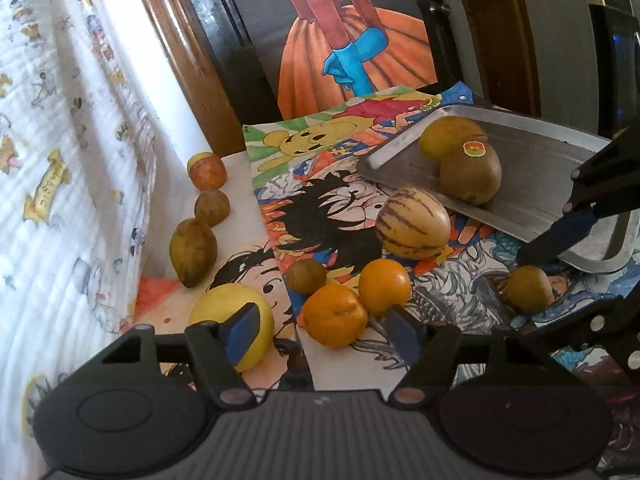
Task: Organize fruits
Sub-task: 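Grasp a small orange with the left tool while the right tool grasps a small brown fruit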
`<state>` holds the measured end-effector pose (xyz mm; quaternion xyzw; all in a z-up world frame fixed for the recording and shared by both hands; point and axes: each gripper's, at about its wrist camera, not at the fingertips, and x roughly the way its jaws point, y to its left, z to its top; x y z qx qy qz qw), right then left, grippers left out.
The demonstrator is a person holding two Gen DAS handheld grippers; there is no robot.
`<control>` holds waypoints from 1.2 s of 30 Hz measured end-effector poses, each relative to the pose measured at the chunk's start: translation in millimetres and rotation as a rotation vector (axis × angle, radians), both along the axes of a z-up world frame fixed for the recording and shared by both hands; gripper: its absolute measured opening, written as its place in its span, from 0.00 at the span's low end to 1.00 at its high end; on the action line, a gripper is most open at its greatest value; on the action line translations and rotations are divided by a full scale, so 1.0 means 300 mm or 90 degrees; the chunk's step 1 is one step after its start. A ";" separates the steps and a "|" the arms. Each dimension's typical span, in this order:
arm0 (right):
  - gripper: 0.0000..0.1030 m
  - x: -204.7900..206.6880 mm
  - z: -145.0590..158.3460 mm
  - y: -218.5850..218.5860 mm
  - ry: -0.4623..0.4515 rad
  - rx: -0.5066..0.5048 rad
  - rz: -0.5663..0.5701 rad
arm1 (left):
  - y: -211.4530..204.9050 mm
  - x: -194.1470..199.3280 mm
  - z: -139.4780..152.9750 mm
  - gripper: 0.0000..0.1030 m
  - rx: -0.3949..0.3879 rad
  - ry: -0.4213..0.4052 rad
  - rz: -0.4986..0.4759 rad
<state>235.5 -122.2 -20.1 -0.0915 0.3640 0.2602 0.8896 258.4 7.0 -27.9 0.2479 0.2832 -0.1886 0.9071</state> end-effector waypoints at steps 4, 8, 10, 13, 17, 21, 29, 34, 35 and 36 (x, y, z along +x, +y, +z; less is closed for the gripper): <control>0.47 0.006 -0.006 -0.002 0.005 0.007 0.002 | -0.013 0.011 -0.014 0.59 0.009 0.019 -0.013; 0.43 0.009 -0.009 -0.006 0.006 0.015 -0.001 | -0.016 0.009 -0.021 0.56 0.009 0.019 -0.011; 0.42 0.014 -0.010 -0.008 0.007 0.018 -0.002 | -0.016 0.011 -0.020 0.53 0.010 0.020 -0.011; 0.40 0.014 -0.010 -0.011 0.008 0.021 -0.006 | -0.020 0.014 -0.021 0.47 0.014 0.019 -0.012; 0.37 0.014 -0.010 -0.012 0.006 0.022 -0.010 | -0.029 0.014 -0.023 0.40 0.014 0.017 -0.006; 0.32 0.013 -0.011 -0.015 0.003 0.021 -0.014 | -0.031 0.007 -0.025 0.38 0.009 0.014 0.005; 0.30 0.004 -0.011 -0.032 0.008 0.039 -0.020 | -0.037 -0.043 -0.015 0.38 -0.036 0.020 0.045; 0.30 -0.015 0.001 -0.050 0.008 0.057 -0.023 | -0.043 -0.082 -0.002 0.38 -0.074 0.030 0.087; 0.30 -0.019 0.006 -0.058 0.007 0.062 -0.025 | -0.044 -0.089 0.001 0.38 -0.082 0.033 0.096; 0.30 -0.023 0.009 -0.066 0.006 0.065 -0.027 | -0.046 -0.095 0.005 0.37 -0.091 0.036 0.107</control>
